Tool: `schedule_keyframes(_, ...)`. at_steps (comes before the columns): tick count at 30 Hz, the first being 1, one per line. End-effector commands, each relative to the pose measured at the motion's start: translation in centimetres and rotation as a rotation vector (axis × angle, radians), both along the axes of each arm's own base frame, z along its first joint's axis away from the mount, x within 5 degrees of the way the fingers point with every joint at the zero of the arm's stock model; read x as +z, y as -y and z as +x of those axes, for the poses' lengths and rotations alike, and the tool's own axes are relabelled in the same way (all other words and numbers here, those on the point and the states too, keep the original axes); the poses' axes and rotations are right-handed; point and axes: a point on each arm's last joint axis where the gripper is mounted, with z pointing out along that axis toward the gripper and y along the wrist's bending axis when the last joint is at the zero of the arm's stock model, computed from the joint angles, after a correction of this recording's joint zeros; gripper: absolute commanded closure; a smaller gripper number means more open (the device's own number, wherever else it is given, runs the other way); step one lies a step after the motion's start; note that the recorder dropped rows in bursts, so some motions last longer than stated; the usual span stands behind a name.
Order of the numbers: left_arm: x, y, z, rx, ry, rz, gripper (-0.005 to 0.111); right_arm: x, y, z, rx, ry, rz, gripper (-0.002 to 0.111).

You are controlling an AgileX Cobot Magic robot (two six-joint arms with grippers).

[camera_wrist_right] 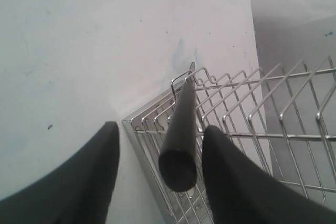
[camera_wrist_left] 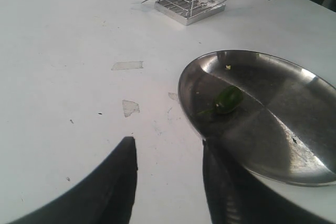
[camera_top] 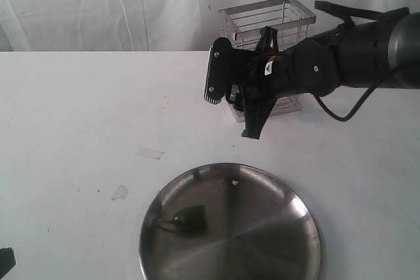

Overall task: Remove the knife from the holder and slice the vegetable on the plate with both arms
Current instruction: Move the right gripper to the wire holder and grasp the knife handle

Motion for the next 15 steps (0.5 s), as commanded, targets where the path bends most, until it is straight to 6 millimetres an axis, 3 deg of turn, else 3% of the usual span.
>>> schedule_keyframes(1, -0.1, 0.0, 0.0, 0.004, -0.002, -0.006, 0.061, -0.1, 0.4, 0.2, -0.001, 0.011, -0.011, 0.062)
schedule_keyframes(12, -0.1, 0.0, 0.0, 0.004, -0.002, -0.006, 0.061, -1.8, 0.5, 0.9, 0.011, 0.005, -0.044, 0.062)
schedule_keyframes(15, -0.1, 0.0, 0.0, 0.004, -0.002, -0.006, 0.061, -1.6, 0.4, 1.0, 0.012, 0.021, -0.035, 0.068)
